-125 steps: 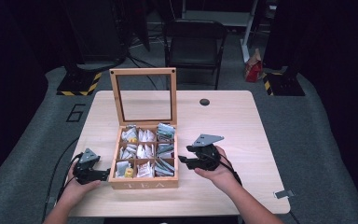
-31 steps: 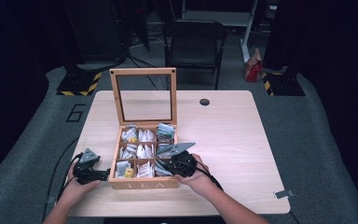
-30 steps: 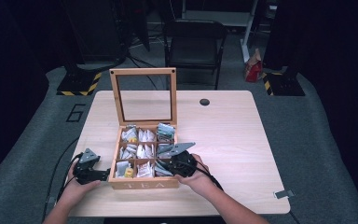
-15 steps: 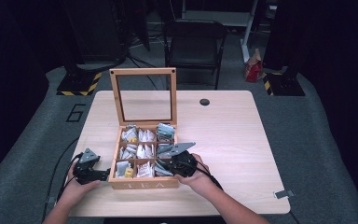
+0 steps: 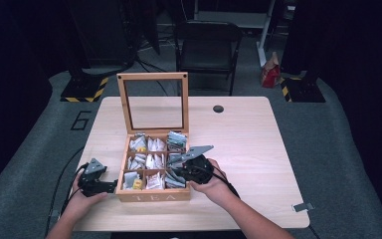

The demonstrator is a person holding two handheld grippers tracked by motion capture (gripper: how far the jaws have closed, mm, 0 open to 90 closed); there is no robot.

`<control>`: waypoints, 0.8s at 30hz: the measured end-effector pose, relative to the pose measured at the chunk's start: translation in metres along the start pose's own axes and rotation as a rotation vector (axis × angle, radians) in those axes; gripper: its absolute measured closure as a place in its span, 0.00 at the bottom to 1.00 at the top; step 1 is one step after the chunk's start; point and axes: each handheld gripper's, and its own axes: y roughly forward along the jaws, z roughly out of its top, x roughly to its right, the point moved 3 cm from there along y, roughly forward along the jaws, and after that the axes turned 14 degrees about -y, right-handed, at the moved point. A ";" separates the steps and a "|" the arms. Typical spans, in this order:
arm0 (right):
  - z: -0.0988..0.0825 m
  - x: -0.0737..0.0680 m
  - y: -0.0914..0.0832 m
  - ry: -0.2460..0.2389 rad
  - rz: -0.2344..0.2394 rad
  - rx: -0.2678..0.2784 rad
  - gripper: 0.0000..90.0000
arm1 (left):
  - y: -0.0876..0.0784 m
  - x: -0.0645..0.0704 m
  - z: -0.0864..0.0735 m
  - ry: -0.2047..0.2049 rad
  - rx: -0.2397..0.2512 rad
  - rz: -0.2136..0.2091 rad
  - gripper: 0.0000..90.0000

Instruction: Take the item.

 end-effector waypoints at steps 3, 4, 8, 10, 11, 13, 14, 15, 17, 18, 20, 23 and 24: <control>0.006 0.003 -0.005 -0.007 0.010 0.004 1.00 | 0.000 0.000 0.000 0.000 -0.001 0.000 0.15; 0.008 0.002 -0.007 0.002 0.014 0.007 1.00 | 0.000 0.000 0.000 -0.001 0.000 0.000 0.15; 0.015 0.004 -0.013 -0.011 0.013 0.018 1.00 | 0.000 0.000 0.000 0.000 0.000 0.000 0.15; 0.018 0.004 -0.016 -0.019 0.017 0.020 1.00 | 0.000 0.000 0.000 -0.001 0.000 0.000 0.15; 0.018 0.005 -0.017 -0.019 0.015 0.017 1.00 | 0.000 0.000 0.000 -0.002 0.000 0.000 0.15; 0.021 0.005 -0.020 -0.015 0.014 0.027 1.00 | 0.000 0.000 0.000 -0.001 0.000 0.000 0.15; 0.021 0.005 -0.020 -0.015 0.014 0.027 1.00 | 0.000 0.000 0.000 -0.001 0.000 0.000 0.15; 0.022 0.005 -0.021 -0.012 0.013 0.029 1.00 | 0.000 0.000 0.000 -0.001 0.000 0.000 0.15; 0.024 0.005 -0.023 -0.017 0.004 0.034 1.00 | 0.000 0.000 0.000 -0.001 0.000 0.000 0.15; 0.025 0.006 -0.024 -0.022 0.005 0.038 1.00 | 0.000 0.000 0.000 -0.001 0.000 0.000 0.15; 0.027 0.007 -0.026 -0.020 0.000 0.044 1.00 | 0.000 0.000 0.000 -0.003 0.000 0.000 0.15; 0.028 0.007 -0.029 -0.017 -0.006 0.047 1.00 | 0.000 0.000 0.000 -0.001 0.000 0.000 0.15; 0.029 0.008 -0.030 -0.022 -0.007 0.050 1.00 | 0.000 0.000 0.000 -0.001 0.001 0.000 0.15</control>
